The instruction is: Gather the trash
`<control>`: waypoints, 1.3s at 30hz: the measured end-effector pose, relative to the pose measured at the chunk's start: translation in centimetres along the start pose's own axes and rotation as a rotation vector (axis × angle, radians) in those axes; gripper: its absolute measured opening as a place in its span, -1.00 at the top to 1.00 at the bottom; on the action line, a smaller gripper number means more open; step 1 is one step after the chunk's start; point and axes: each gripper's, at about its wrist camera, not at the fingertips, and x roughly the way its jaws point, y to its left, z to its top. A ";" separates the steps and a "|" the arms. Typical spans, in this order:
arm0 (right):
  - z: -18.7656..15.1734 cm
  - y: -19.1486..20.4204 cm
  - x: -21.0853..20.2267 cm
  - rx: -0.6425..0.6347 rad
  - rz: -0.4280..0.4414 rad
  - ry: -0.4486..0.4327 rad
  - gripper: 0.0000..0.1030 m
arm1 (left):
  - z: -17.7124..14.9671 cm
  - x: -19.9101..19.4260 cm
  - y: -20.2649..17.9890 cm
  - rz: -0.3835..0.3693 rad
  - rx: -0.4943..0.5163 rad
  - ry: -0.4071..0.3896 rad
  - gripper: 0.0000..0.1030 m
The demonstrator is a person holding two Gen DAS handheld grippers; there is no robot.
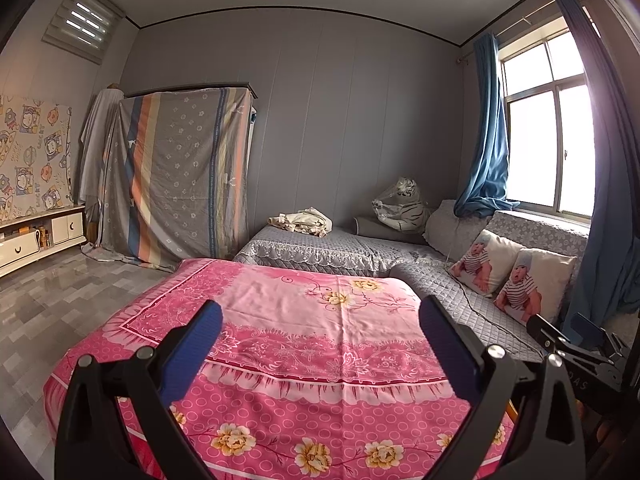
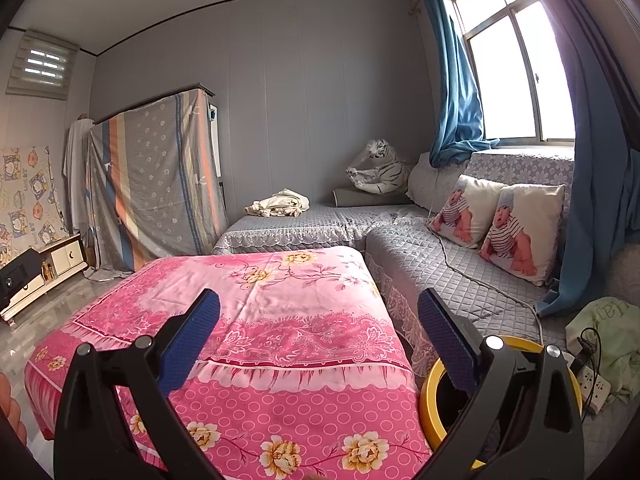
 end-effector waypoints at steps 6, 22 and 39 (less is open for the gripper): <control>-0.1 0.0 0.0 0.003 0.003 0.003 -0.84 | 0.0 0.1 0.0 -0.003 -0.001 0.001 -0.84; -0.9 0.1 0.5 0.011 0.004 0.016 -0.84 | -0.2 0.4 0.0 -0.010 -0.003 0.012 -0.84; -1.4 -0.3 0.8 0.023 0.003 0.030 -0.84 | -0.5 0.7 0.1 -0.018 -0.002 0.022 -0.84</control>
